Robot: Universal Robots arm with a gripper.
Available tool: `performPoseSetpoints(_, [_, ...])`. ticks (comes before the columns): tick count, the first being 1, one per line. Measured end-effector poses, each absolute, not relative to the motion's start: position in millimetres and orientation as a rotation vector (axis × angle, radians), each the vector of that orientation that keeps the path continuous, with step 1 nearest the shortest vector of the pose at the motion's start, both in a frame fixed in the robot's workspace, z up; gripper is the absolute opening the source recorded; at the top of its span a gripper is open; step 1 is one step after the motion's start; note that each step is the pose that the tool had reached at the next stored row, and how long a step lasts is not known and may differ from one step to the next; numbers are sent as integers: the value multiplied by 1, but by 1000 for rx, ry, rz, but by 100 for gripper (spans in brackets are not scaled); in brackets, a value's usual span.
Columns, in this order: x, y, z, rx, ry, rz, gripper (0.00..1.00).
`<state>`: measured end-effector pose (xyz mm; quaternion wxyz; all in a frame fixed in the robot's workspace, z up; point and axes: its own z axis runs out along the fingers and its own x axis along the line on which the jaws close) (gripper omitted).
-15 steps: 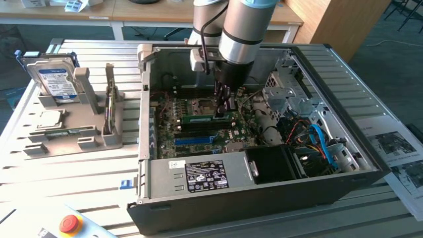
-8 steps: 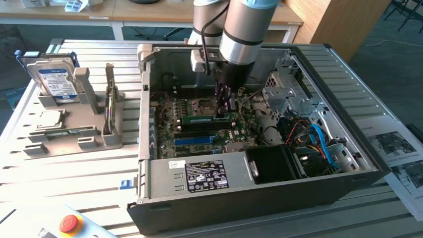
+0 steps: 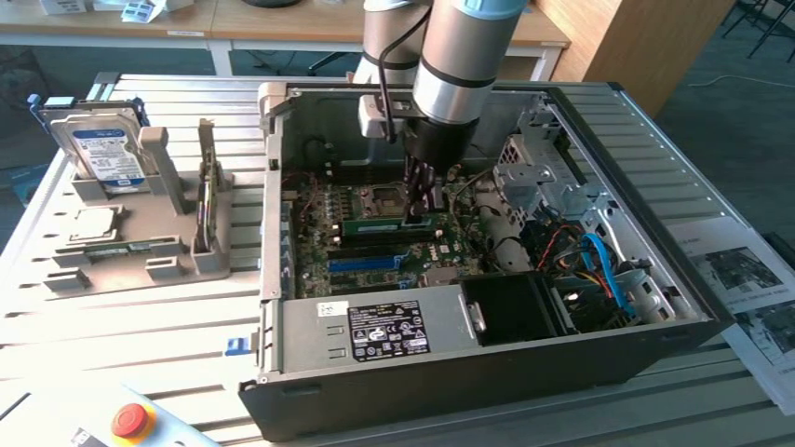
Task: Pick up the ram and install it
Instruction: 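Insert the ram into the slot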
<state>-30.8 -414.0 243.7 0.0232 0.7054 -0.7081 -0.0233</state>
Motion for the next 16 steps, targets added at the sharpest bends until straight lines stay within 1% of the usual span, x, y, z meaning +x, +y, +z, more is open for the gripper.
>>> performPoseSetpoints(16, [-31, -413, 237, 2164, -2213, -73, 12])
